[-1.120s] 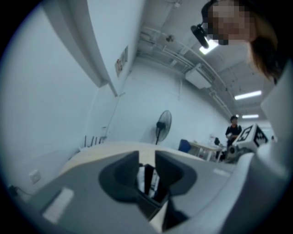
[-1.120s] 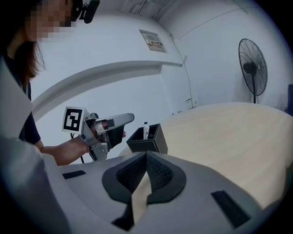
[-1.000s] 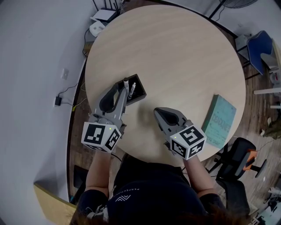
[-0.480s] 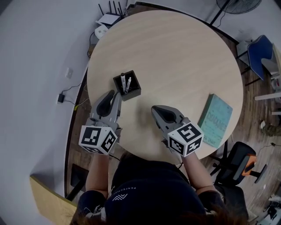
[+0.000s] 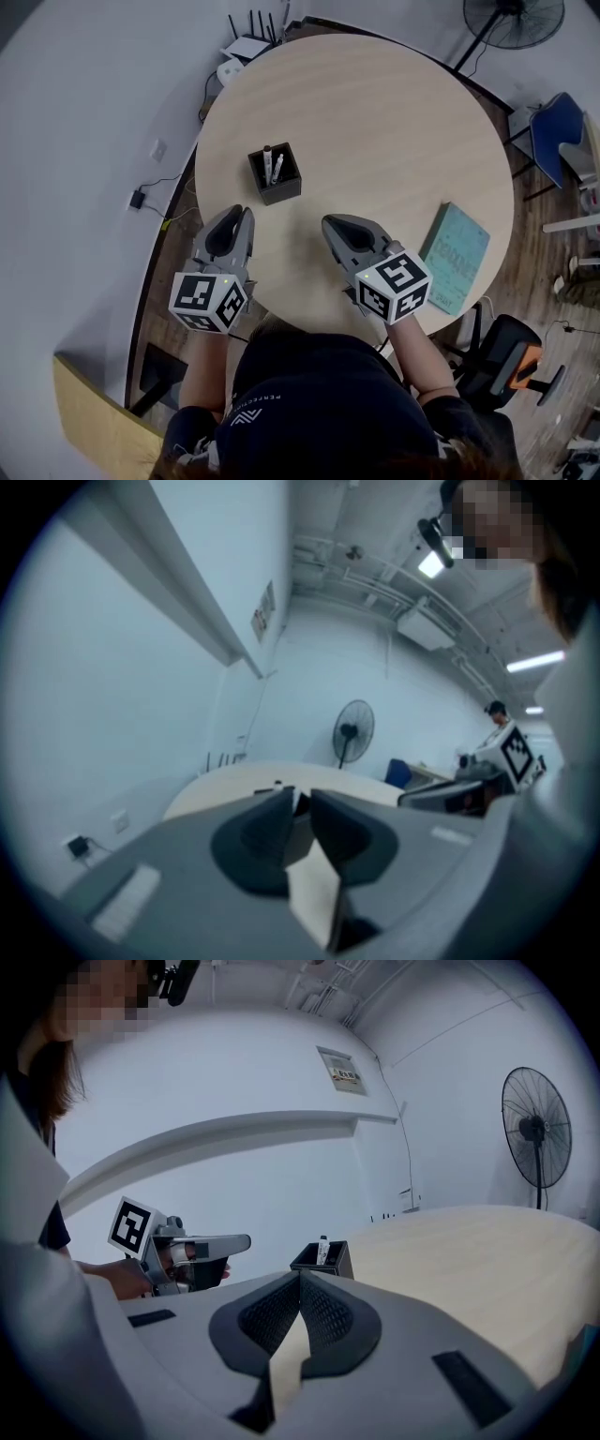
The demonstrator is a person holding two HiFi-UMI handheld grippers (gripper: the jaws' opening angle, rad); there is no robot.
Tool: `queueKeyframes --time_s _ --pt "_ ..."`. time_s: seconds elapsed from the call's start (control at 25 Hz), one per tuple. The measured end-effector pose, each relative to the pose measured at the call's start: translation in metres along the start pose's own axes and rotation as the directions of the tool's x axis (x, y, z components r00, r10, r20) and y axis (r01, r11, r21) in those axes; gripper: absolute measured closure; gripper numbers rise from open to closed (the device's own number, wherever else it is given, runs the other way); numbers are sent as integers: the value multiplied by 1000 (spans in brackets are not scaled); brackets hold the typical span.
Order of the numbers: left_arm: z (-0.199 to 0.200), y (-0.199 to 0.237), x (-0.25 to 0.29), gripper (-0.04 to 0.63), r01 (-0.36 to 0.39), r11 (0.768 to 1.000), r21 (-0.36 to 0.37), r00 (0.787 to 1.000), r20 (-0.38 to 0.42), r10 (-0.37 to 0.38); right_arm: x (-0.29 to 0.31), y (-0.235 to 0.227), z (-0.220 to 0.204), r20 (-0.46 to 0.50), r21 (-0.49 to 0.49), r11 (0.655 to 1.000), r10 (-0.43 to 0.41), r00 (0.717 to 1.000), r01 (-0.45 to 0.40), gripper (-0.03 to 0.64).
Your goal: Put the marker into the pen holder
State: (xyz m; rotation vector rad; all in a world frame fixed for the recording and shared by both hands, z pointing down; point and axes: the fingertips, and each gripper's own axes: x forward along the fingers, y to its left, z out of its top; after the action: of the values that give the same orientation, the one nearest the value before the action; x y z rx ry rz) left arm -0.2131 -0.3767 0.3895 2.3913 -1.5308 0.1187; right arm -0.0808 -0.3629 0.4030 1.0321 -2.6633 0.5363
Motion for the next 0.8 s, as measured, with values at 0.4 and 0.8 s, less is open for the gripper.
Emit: queueKeyframes --time_s 0.4,0.8 --pt "-4 1 -30 554 -59 998 -27 998 -3 59 -8 6 6 19 -32 999 2 1000 -1 615" --pt "-13 -2 -41 554 -72 996 -49 997 -36 70 -14 9 4 31 -42 999 -9 999 10 617"
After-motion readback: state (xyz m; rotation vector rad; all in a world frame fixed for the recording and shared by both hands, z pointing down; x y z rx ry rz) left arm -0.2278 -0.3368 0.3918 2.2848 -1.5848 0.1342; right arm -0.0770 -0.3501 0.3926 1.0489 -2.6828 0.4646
